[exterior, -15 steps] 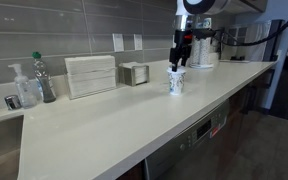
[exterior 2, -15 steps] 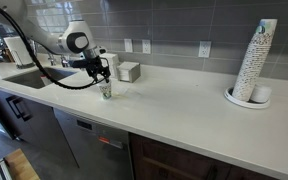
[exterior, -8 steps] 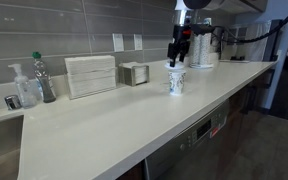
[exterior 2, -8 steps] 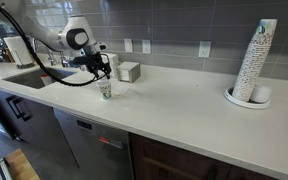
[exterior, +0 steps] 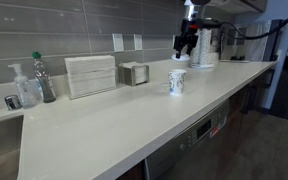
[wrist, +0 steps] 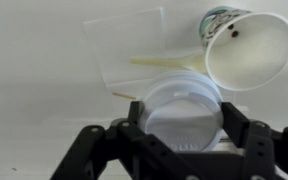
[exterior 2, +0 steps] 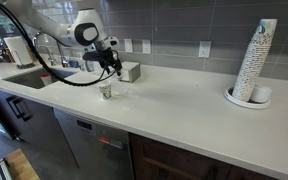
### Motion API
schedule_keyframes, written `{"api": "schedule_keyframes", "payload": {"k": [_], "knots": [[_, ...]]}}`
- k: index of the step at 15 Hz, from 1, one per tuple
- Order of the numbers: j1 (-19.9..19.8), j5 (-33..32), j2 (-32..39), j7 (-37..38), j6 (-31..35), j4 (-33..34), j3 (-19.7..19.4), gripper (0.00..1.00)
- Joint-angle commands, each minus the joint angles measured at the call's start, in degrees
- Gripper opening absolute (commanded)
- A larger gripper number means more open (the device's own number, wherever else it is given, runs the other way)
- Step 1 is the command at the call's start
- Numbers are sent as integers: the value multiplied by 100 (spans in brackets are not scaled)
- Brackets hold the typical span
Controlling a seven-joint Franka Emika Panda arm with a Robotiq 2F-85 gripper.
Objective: Take the lid off the cup and put it on the countertop
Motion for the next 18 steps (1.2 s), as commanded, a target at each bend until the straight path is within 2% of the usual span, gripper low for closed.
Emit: {"api": "schedule_keyframes", "payload": {"k": [1,8,18], "knots": [[-180,183,313,101,-37,257,-179,56],[-447,344,1213,285,-48,706,-447,56],[-636,664,2325,504,7,1246,-495,56]]}}
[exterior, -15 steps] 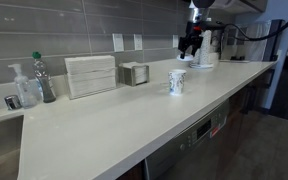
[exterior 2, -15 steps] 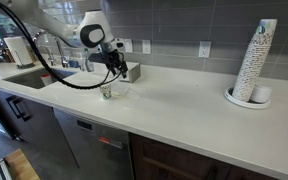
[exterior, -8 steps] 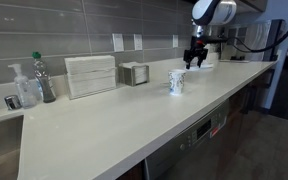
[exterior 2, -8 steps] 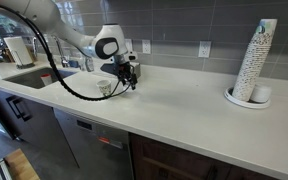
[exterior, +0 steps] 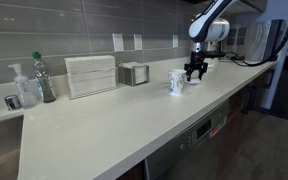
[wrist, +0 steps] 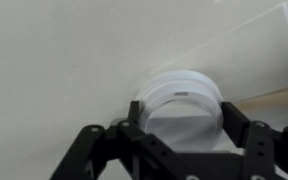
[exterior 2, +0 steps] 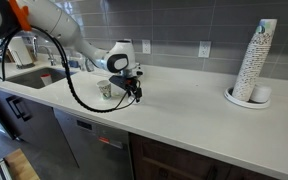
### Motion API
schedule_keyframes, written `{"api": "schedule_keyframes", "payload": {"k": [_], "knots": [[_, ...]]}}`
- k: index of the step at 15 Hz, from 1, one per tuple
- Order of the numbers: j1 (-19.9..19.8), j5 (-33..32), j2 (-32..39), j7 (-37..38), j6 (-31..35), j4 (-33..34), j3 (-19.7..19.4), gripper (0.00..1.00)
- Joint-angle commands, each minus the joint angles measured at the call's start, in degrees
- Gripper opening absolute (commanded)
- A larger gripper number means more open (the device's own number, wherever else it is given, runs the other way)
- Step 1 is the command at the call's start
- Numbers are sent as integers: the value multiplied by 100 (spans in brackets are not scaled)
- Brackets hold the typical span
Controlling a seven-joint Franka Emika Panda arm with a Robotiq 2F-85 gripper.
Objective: Take the lid off the cup and put it on the countertop
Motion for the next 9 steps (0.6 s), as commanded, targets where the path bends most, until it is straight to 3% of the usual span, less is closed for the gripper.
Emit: {"api": "schedule_keyframes", "payload": {"k": [1,2,3,5,9], "knots": [[-65,181,334,100,4,289,0,56],[-77,205,337,119,6,315,3,79],[-101,261,311,107,-56,347,28,92],[-175,479,136,-24,-294,368,142,100],[24,275,-470,141,-746,199,45,100]]}}
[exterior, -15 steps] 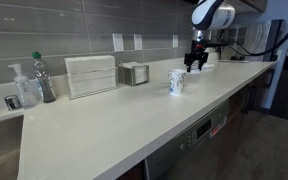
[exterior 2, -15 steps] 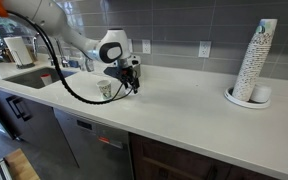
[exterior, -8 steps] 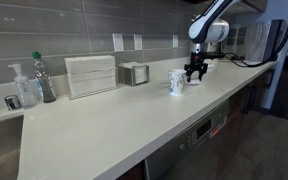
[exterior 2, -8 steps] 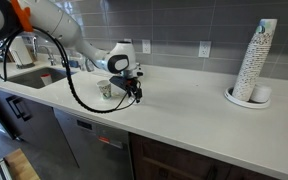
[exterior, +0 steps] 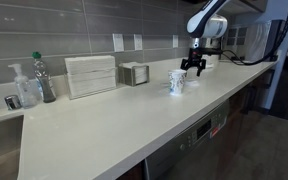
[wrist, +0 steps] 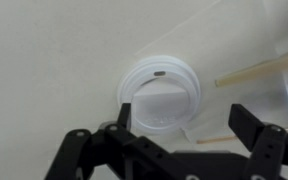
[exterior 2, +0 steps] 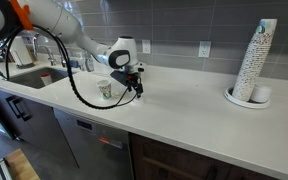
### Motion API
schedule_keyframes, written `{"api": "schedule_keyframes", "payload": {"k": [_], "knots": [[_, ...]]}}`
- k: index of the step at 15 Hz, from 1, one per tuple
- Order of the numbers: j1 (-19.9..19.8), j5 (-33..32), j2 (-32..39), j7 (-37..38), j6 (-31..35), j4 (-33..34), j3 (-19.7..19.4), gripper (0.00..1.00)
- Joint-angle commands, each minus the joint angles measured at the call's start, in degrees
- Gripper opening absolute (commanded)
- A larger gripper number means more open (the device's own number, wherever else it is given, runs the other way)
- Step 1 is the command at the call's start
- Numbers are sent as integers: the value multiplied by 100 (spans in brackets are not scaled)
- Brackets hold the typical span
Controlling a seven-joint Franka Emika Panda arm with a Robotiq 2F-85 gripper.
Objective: Take the lid off the cup and put it on the countertop
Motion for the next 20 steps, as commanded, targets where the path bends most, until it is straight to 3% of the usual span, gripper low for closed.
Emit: {"api": "schedule_keyframes", "payload": {"k": [1,7,13,14,15,20], "knots": [[153,-157,-747,115,-663,-312,-37,100],[355,-327,-2500,-411,-1858,-1372,166,100],[541,-206,-4281,-819,-1773,-2509,309,100],[576,-191,-4463,-1004,-1974,-2572,292,100],[544,-256,-3947,-706,-1942,-2080,315,100],[578,-258,-4417,-883,-1981,-2450,306,100]]}}
